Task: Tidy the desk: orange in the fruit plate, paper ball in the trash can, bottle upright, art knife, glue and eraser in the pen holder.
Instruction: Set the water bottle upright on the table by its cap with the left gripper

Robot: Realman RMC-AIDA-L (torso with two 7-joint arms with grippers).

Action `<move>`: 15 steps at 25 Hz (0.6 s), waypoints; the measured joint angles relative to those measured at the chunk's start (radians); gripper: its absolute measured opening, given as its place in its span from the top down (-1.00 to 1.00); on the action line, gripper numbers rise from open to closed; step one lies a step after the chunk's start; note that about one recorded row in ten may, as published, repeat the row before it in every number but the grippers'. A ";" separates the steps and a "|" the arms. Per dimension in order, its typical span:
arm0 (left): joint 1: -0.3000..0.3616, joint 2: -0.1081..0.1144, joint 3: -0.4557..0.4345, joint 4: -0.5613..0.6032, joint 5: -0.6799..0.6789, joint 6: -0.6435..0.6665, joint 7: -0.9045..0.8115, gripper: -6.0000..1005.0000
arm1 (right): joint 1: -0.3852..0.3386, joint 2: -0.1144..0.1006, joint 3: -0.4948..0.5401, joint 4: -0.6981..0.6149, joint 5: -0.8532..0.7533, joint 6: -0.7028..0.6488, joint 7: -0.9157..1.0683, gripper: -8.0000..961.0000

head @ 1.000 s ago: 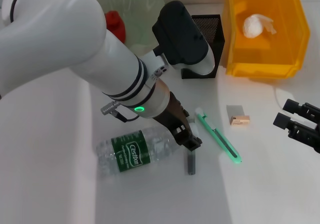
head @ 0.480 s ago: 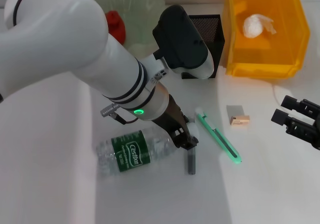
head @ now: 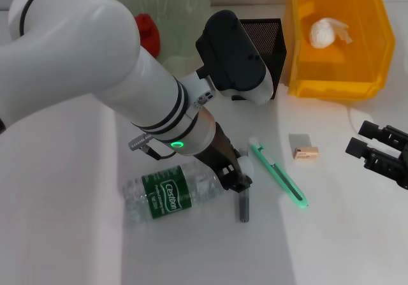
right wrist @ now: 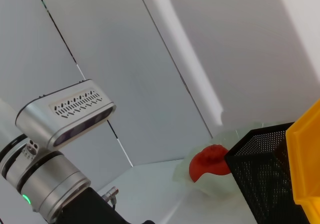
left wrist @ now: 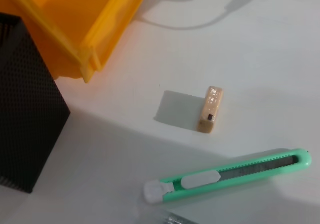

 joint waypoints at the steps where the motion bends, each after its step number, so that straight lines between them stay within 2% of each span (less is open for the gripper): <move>1: 0.000 0.000 0.000 0.000 0.000 0.000 0.000 0.03 | 0.000 0.000 0.000 0.000 0.000 0.000 0.000 -0.46; 15: 0.004 0.000 0.015 0.012 0.004 -0.003 0.020 0.13 | 0.000 0.000 0.000 0.001 0.000 0.001 0.000 -0.46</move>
